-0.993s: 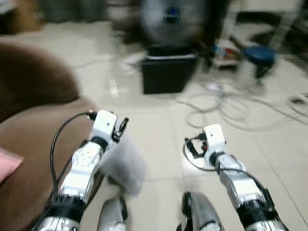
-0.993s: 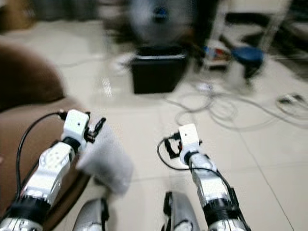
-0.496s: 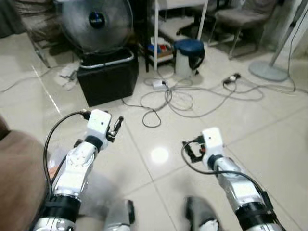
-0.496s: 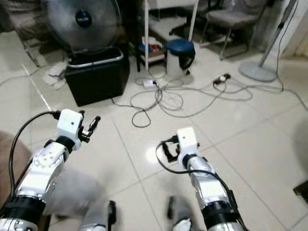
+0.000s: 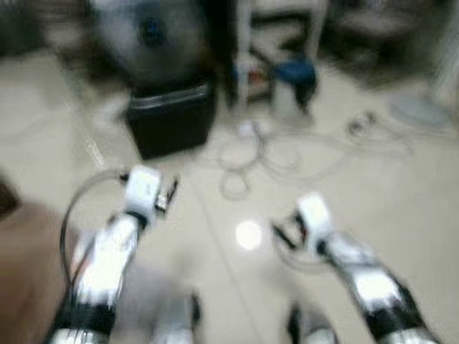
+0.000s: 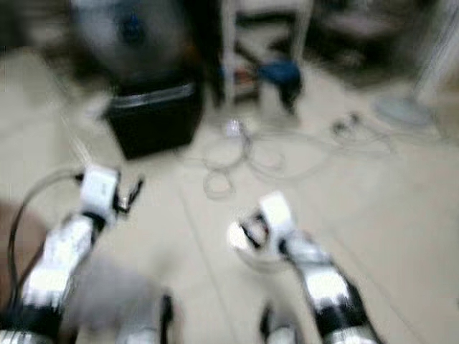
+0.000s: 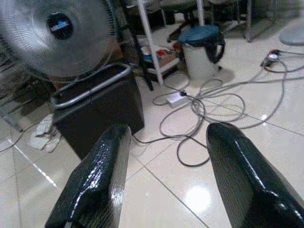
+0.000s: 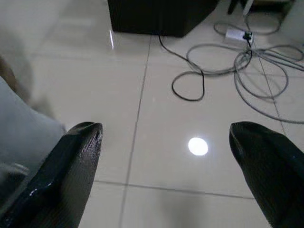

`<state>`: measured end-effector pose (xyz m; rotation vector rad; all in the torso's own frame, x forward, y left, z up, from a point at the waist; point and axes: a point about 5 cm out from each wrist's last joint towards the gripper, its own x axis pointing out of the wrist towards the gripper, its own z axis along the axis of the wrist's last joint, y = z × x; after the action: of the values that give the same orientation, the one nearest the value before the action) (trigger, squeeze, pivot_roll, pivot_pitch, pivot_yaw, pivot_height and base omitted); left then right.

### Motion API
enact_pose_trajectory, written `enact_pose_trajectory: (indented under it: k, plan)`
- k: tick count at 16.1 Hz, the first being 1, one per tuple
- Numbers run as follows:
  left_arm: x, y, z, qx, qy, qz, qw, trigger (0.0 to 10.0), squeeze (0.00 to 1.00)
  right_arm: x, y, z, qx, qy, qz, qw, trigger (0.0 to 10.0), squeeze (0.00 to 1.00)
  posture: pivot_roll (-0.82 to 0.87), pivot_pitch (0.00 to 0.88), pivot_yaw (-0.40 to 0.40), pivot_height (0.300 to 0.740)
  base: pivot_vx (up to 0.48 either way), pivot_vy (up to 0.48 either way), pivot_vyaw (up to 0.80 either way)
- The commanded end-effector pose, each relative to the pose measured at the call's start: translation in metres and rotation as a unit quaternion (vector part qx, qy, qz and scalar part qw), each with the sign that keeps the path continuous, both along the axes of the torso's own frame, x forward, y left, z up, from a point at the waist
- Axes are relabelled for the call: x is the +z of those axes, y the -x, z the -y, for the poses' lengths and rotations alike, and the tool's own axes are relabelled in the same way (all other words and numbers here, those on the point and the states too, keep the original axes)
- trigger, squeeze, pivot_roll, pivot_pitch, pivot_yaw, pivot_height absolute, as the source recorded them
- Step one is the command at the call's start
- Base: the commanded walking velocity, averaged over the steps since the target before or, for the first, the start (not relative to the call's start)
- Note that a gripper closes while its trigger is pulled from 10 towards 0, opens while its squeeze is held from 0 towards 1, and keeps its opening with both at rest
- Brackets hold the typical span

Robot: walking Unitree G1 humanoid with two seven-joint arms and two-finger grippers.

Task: Move the pillow to the sofa from floor

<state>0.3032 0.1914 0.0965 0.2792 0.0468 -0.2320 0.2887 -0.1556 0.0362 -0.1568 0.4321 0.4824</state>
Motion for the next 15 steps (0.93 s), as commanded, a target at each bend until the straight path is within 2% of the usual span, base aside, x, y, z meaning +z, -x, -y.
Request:
enact_pose_trajectory:
  k: [1, 5, 7, 9, 10, 12, 14, 15]
  plan:
    - [-0.003, 0.005, -0.013, 0.017, -0.010, -0.011, 1.000, 10.0, 0.00, 0.007, -0.005, -0.015, 0.031, -0.015, 0.013, 0.999, 10.0, 0.00, 0.10, 0.000, -0.003, 0.586, 0.289, 0.000, 0.80]
    - [-0.007, 0.011, -0.009, 0.014, -0.012, -0.020, 1.000, 10.0, 0.00, -0.004, -0.001, -0.019, 0.044, -0.020, -0.003, 0.999, 10.0, 0.00, 0.11, 0.000, -0.009, 0.586, 0.287, 0.000, 0.80]
    - [-0.006, 0.011, -0.009, 0.011, -0.014, -0.021, 1.000, 10.0, 0.00, -0.012, -0.001, -0.017, 0.028, -0.031, -0.017, 0.999, 10.0, 0.00, 0.11, 0.000, -0.009, 0.586, 0.285, 0.000, 0.00]
    - [-0.004, 0.009, -0.007, 0.005, -0.019, -0.023, 1.000, 10.0, 0.00, -0.036, 0.008, -0.007, 0.004, -0.020, -0.047, 0.999, 10.0, 0.00, 0.10, 0.000, 0.001, 0.586, 0.278, 0.000, 0.00]
    - [-0.004, 0.009, -0.007, 0.005, -0.019, -0.024, 1.000, 10.0, 0.00, -0.040, 0.011, -0.002, -0.002, -0.018, -0.053, 0.998, 10.0, 0.00, 0.09, 0.000, 0.008, 0.586, 0.000, 0.000, 0.00]
    - [-0.007, 0.008, -0.005, 0.000, -0.022, -0.035, 0.999, 10.0, 0.00, -0.038, 0.010, 0.006, -0.004, -0.020, -0.048, 0.999, 10.0, 0.00, 0.09, 0.000, 0.012, 0.586, 0.000, 0.000, 0.00]
    - [-0.011, 0.007, 0.001, -0.022, -0.042, -0.053, 0.997, 10.0, 0.00, -0.034, 0.006, 0.008, 0.000, -0.022, -0.037, 0.999, 10.0, 0.00, 0.09, 0.000, 0.012, 0.586, 0.000, 0.000, 0.00]
    - [-0.014, 0.005, 0.001, -0.027, -0.025, -0.069, 0.997, 10.0, 0.00, -0.033, 0.004, 0.008, 0.005, -0.019, -0.034, 0.999, 10.0, 0.00, 0.09, 0.000, 0.010, 0.586, 0.000, 0.000, 0.00]
